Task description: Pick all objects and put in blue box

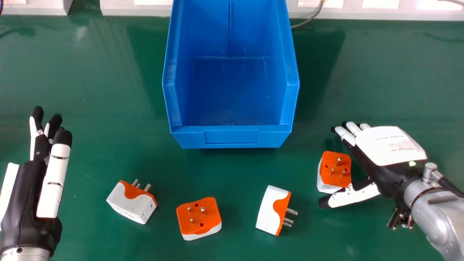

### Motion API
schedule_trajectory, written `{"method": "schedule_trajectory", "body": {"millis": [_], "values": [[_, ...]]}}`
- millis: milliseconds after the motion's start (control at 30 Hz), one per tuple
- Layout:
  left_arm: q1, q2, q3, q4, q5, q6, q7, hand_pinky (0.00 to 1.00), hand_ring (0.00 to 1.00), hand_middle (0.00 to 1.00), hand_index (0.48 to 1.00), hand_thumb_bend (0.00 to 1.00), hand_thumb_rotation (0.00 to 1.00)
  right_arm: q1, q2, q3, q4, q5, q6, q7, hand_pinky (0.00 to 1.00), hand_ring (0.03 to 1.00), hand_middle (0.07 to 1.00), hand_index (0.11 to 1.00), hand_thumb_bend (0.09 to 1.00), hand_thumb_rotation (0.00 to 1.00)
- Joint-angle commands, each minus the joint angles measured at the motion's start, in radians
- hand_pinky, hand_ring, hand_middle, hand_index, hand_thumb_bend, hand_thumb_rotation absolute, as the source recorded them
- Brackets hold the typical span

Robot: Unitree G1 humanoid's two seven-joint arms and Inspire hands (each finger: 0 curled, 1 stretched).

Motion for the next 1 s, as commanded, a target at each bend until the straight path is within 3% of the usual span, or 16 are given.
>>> {"method": "schedule_trajectory", "body": {"millis": [0, 133, 233, 300, 333, 367, 400, 467, 567, 667, 867, 967], "values": [[0.003, 0.003, 0.012, -0.035, -0.01, 0.007, 0.003, 1.0, 1.0, 1.0, 1.0, 0.48, 0.87, -0.031, -0.004, 0.008, 0.007, -0.011, 0.004, -0.008, 0.88, 0.955, 0.968, 0.936, 0.836, 0.72], [0.009, 0.009, 0.011, -0.042, 0.012, -0.003, 0.005, 1.0, 1.0, 1.0, 1.0, 0.49, 0.88, -0.04, -0.004, 0.023, 0.02, -0.014, 0.009, -0.017, 0.87, 0.943, 0.956, 0.922, 0.82, 0.72], [0.014, 0.007, 0.012, -0.055, 0.034, 0.008, 0.022, 1.0, 1.0, 1.0, 1.0, 0.5, 0.89, -0.047, -0.002, 0.03, 0.028, -0.014, 0.013, -0.019, 0.86, 0.932, 0.946, 0.91, 0.801, 0.71], [0.013, 0.006, 0.012, -0.051, 0.032, 0.002, 0.021, 1.0, 1.0, 1.0, 1.0, 0.5, 0.89, -0.049, 0.001, 0.03, 0.033, -0.009, 0.013, -0.029, 0.84, 0.911, 0.924, 0.889, 0.763, 0.68], [0.012, 0.006, 0.012, -0.049, 0.018, 0.001, 0.011, 1.0, 1.0, 1.0, 1.0, 0.5, 0.89, -0.049, 0.004, 0.029, 0.035, -0.005, 0.014, -0.037, 0.83, 0.902, 0.916, 0.88, 0.748, 0.67], [0.012, 0.006, 0.012, -0.048, 0.017, -0.002, 0.011, 1.0, 1.0, 1.0, 1.0, 0.49, 0.89, -0.049, 0.01, 0.025, 0.042, 0.002, 0.01, -0.056, 0.81, 0.885, 0.894, 0.858, 0.727, 0.64], [0.011, 0.005, 0.012, -0.047, 0.018, -0.004, 0.012, 1.0, 1.0, 1.0, 1.0, 0.49, 0.89, -0.05, 0.013, 0.023, 0.047, 0.007, 0.007, -0.07, 0.76, 0.832, 0.843, 0.812, 0.696, 0.62], [0.01, 0.008, 0.011, -0.044, 0.022, -0.007, 0.011, 1.0, 1.0, 1.0, 1.0, 0.5, 0.9, -0.054, 0.023, 0.023, 0.064, 0.007, 0.007, -0.113, 0.49, 0.545, 0.569, 0.564, 0.555, 0.49], [0.011, 0.01, 0.011, -0.048, 0.016, 0.005, 0.008, 1.0, 1.0, 1.0, 1.0, 0.5, 0.9, -0.068, 0.05, 0.015, 0.105, 0.034, 0.011, -0.153, 0.24, 0.287, 0.326, 0.347, 0.459, 0.42], [0.01, 0.013, 0.011, -0.05, 0.03, 0.005, 0.015, 1.0, 1.0, 1.0, 1.0, 0.49, 0.91, -0.068, 0.061, 0.003, 0.109, 0.069, 0.011, -0.159, 0.1, 0.15, 0.203, 0.27, 0.401, 0.46], [0.006, 0.011, 0.012, -0.049, 0.023, 0.008, 0.016, 1.0, 1.0, 1.0, 1.0, 0.49, 0.89, -0.067, 0.053, -0.011, 0.093, 0.117, 0.015, -0.127, 0.19, 0.271, 0.34, 0.404, 0.34, 0.48], [0.004, 0.016, 0.01, -0.044, 0.03, -0.001, 0.012, 1.0, 1.0, 1.0, 1.0, 0.48, 0.89, -0.066, 0.049, -0.01, 0.093, 0.118, 0.011, -0.135, 0.2, 0.276, 0.345, 0.408, 0.332, 0.48]]}}
